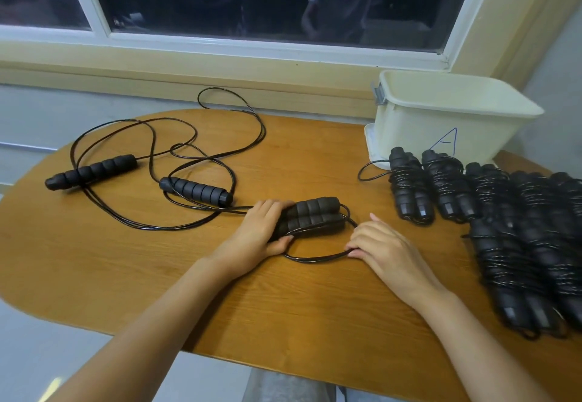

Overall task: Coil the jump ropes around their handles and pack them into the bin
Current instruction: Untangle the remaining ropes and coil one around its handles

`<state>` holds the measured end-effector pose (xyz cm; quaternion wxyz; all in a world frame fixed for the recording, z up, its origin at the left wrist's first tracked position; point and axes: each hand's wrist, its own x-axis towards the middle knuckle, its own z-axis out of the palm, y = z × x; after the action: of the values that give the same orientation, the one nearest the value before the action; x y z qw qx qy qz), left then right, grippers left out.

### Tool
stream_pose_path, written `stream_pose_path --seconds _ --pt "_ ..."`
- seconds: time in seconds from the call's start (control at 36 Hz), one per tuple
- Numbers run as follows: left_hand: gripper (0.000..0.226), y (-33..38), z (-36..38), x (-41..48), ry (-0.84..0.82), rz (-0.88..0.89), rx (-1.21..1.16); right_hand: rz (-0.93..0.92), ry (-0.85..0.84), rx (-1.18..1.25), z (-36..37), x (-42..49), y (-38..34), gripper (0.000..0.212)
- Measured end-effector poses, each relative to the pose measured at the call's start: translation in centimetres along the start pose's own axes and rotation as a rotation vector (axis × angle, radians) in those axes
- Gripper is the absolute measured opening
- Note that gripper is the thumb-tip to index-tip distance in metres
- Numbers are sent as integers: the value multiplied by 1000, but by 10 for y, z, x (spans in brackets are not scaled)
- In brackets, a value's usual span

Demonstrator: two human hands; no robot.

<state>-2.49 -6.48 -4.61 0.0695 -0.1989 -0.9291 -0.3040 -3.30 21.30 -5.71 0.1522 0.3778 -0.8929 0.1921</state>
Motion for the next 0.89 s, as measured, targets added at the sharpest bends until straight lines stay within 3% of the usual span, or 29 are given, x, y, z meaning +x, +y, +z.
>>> stream_pose_path --seconds 0.14,0.31,0.39,0.53,0.64,0.67,0.72,0.89 --pt "74 0 -3 -3 1 58 31 -1 -11 -2 -1 -1 0 18" --pt "67 0 -23 -8 88 75 -34 -10 -10 41 -2 0 3 10" --pt "61 5 -36 -11 148 118 -54 5 -42 72 -5 3 5 22" --pt "59 15 -55 -18 153 191 -33 108 -65 178 -12 19 9 38" --pt "58 28 -62 -27 151 260 -42 288 6 364 -21 34 7 19" --pt "57 32 -64 -29 148 283 -34 306 39 417 -23 41 8 24" --pt "58 43 -65 -31 114 349 23 374 32 519 -27 54 8 33" --pt "62 65 -57 -36 -45 479 432 477 -30 541 -45 88 -5 29"
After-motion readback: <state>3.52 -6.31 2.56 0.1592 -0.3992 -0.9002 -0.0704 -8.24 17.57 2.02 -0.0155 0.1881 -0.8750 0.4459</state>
